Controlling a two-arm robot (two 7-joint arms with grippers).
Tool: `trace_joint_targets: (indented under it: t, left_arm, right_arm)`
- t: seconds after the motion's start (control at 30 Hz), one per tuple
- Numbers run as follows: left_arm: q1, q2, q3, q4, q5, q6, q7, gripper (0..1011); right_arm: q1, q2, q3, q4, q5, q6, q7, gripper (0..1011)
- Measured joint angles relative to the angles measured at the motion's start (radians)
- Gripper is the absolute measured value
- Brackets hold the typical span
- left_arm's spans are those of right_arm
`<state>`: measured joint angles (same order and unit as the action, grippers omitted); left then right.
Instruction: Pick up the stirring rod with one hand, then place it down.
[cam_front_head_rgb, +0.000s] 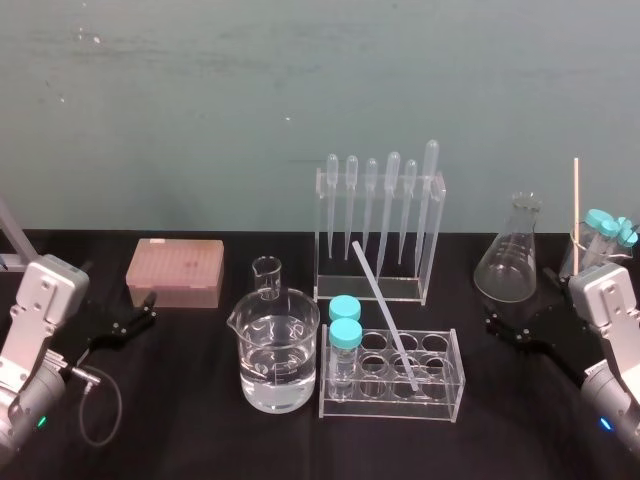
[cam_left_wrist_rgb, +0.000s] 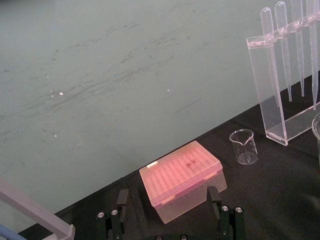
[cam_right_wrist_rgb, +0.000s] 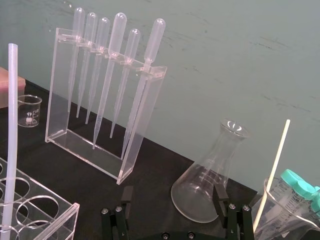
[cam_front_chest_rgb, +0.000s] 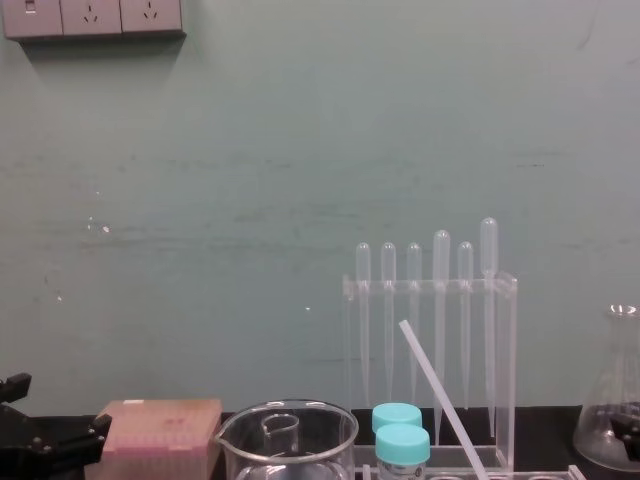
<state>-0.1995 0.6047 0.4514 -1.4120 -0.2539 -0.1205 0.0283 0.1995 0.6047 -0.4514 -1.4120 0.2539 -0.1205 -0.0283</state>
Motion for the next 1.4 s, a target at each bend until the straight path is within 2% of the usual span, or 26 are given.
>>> trace_joint_targets:
  t: [0.8, 0.97, 1.07, 1.1, 1.13, 1.2, 1.23, 1.3, 1.4]
  left_arm:
    - [0.000, 0.000, 0.000, 0.000, 0.000, 0.000, 0.000, 1000]
    - [0.000, 0.000, 0.000, 0.000, 0.000, 0.000, 0.000, 1000]
    - [0.000, 0.000, 0.000, 0.000, 0.000, 0.000, 0.000, 1000]
    - [0.000, 0.000, 0.000, 0.000, 0.000, 0.000, 0.000, 1000]
    - [0.000, 0.000, 0.000, 0.000, 0.000, 0.000, 0.000, 1000]
    - [0.000, 0.000, 0.000, 0.000, 0.000, 0.000, 0.000, 1000]
    - [0.000, 0.000, 0.000, 0.000, 0.000, 0.000, 0.000, 1000]
    - [0.000, 0.000, 0.000, 0.000, 0.000, 0.000, 0.000, 1000]
    - [0.000, 0.000, 0.000, 0.000, 0.000, 0.000, 0.000, 1000]
  right_arm:
    - [0.000, 0.000, 0.000, 0.000, 0.000, 0.000, 0.000, 1003]
    - [0.004, -0.007, 0.014, 0.003, -0.002, 0.017, 0.004, 1003]
    - [0.012, -0.014, 0.046, -0.015, 0.071, 0.063, 0.071, 1003]
    - [0.012, -0.014, 0.046, -0.015, 0.071, 0.063, 0.071, 1003]
    - [0.016, -0.016, 0.061, -0.027, 0.119, 0.090, 0.114, 1003]
    - [0.020, -0.017, 0.073, -0.039, 0.161, 0.116, 0.160, 1003]
    - [0.026, -0.017, 0.082, -0.051, 0.202, 0.144, 0.210, 1003]
    - [0.037, -0.015, 0.088, -0.064, 0.243, 0.175, 0.272, 1003]
    - [0.057, -0.014, 0.086, -0.077, 0.275, 0.204, 0.350, 1003]
